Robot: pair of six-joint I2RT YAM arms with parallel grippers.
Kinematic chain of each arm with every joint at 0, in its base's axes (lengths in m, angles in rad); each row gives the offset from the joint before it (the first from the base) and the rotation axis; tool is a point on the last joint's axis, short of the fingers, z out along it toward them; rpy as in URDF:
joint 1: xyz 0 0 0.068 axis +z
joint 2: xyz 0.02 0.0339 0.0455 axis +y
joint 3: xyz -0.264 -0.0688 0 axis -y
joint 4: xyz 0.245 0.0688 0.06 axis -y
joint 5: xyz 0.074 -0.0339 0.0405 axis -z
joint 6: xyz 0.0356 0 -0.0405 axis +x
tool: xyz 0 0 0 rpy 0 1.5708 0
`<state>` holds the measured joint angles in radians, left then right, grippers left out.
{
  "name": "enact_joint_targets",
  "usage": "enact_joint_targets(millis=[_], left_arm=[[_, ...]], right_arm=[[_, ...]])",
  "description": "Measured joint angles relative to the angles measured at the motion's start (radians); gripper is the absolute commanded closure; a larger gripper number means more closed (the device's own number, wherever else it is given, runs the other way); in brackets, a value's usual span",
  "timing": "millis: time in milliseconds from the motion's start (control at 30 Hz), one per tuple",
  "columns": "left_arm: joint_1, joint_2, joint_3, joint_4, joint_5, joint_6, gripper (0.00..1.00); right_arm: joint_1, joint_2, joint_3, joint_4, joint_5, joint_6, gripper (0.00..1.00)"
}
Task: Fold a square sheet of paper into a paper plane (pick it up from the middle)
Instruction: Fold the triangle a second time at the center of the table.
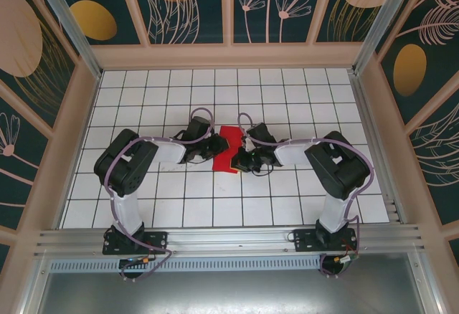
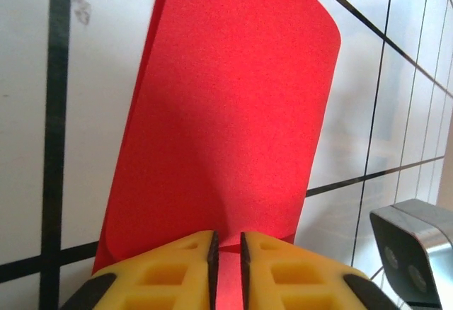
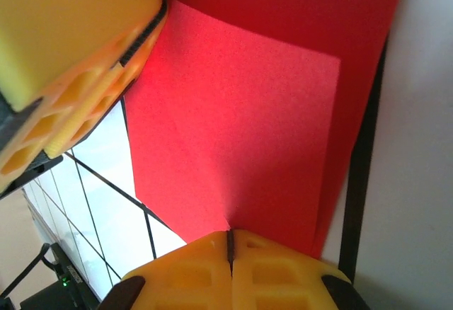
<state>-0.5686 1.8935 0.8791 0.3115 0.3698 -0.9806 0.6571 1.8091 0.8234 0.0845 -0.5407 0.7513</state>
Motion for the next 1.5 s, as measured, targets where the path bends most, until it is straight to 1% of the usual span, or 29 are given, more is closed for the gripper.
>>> enact_joint_targets(millis=[67, 267, 400, 567, 733, 833, 1167, 1500], left_arm=[[0.000, -0.015, 0.001, -0.020, 0.003, 0.011, 0.73], [0.000, -0.081, -0.003, -0.017, 0.050, 0.008, 0.87], [-0.005, -0.109, -0.031, 0.009, 0.080, -0.006, 0.89], [-0.013, -0.095, -0.039, 0.018, 0.092, -0.020, 0.89], [-0.015, -0.024, -0.034, 0.027, 0.093, -0.023, 0.89], [-0.015, 0.010, -0.018, 0.005, 0.083, -0.022, 0.89], [-0.034, 0.021, 0.071, -0.149, 0.003, 0.014, 0.89], [-0.014, 0.021, 0.082, -0.177, -0.003, 0.042, 0.88]], right_arm=[[0.000, -0.002, -0.008, 0.016, -0.001, 0.011, 0.97], [-0.001, -0.002, -0.008, 0.019, -0.002, 0.014, 0.99], [-0.001, -0.002, -0.006, 0.016, -0.002, 0.014, 1.00], [-0.001, -0.002, -0.005, 0.016, -0.002, 0.014, 1.00], [-0.001, -0.002, -0.005, 0.015, -0.002, 0.014, 1.00], [-0.001, -0.002, -0.005, 0.014, 0.000, 0.014, 1.00], [0.000, 0.001, 0.005, -0.006, 0.005, 0.013, 1.00], [0.000, 0.008, 0.013, -0.010, 0.005, 0.008, 1.00]])
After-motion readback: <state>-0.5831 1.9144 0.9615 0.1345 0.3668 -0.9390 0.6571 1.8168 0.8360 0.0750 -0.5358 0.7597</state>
